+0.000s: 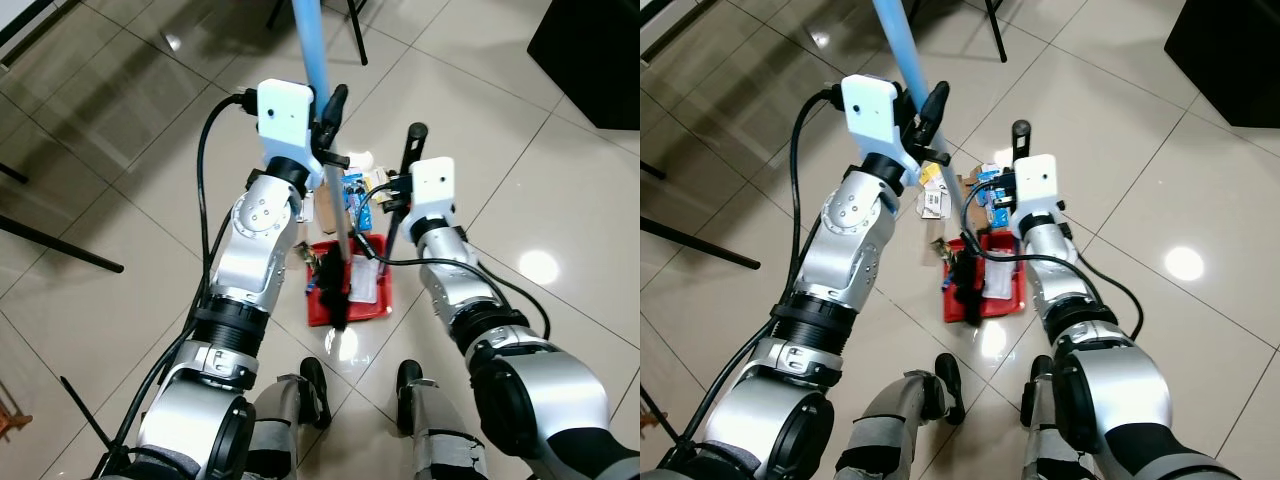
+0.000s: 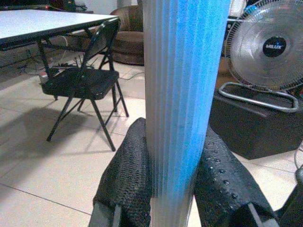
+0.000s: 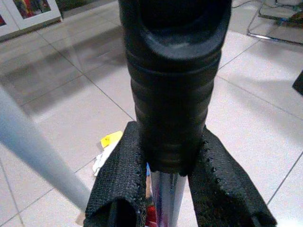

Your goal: Sweep floor

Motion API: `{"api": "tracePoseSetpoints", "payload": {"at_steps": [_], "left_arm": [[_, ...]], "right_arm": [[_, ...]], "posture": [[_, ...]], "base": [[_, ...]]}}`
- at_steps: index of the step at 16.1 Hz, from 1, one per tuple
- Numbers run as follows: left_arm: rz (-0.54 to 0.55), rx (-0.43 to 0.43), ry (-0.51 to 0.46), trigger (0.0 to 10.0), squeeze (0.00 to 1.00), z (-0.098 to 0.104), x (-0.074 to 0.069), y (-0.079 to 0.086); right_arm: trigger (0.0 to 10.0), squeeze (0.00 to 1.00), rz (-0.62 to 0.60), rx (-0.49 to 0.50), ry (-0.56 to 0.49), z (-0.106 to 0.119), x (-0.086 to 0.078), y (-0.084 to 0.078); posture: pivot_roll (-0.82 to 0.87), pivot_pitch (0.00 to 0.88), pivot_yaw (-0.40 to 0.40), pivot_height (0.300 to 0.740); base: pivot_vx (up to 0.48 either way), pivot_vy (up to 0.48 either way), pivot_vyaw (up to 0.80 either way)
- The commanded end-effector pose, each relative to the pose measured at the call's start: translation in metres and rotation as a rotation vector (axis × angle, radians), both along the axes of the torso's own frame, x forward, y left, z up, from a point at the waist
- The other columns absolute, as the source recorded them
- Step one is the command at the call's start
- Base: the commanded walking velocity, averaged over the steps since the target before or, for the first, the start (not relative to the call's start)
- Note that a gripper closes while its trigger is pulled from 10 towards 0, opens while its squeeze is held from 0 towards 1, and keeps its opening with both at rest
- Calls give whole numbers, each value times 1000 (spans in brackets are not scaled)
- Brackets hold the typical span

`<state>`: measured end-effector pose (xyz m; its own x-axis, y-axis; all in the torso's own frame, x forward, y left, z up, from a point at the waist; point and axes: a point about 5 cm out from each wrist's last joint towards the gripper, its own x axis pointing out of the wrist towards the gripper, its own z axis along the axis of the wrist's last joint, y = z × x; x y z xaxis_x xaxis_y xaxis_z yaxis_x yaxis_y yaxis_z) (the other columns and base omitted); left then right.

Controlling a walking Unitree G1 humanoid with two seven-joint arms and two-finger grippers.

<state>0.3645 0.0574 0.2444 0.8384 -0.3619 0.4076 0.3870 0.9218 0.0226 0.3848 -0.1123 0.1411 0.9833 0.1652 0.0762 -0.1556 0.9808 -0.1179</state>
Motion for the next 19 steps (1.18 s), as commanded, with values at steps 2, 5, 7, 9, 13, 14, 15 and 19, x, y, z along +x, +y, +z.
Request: {"api": "tracePoseSetpoints", "payload": {"at_steps": [2, 5, 7, 9, 13, 14, 15, 19], "left_arm": [[-25, -7, -32, 10000, 0, 9, -3, -2], [-34, 12, -39, 10000, 0, 10, -9, 3], [-39, 5, -37, 10000, 0, 11, -11, 6], [-61, 20, -39, 10000, 0, 13, -16, 8], [-99, 45, -25, 10000, 0, 12, -26, 11], [-102, 48, -21, 10000, 0, 11, -27, 13], [-121, 69, -5, 10000, 0, 8, -32, 15], [-135, 74, -8, 10000, 0, 15, -34, 17]], "right_arm": [[10000, 0, 20, 42, 80, -20, -8, 10], [10000, 0, -21, 73, 101, -29, -13, 4], [10000, 0, -36, 79, 108, -33, -14, 0], [10000, 0, -72, 87, 125, -40, -17, -10], [10000, 0, -132, 128, 109, -41, -19, -24], [10000, 0, -141, 139, 103, -41, -19, -26], [10000, 0, -187, 159, 84, -40, -20, -39], [10000, 0, -253, 182, 68, -42, -24, -55]], "posture": [[104, 374, 185, 740], [113, 350, 204, 740], [115, 344, 208, 740], [133, 317, 225, 740], [120, 293, 241, 740], [112, 284, 243, 740], [106, 272, 245, 740], [100, 245, 254, 740]], "base": [[0, 0, 0], [0, 0, 0], [0, 0, 0], [0, 0, 0], [0, 0, 0], [0, 0, 0], [0, 0, 0], [0, 0, 0]]}}
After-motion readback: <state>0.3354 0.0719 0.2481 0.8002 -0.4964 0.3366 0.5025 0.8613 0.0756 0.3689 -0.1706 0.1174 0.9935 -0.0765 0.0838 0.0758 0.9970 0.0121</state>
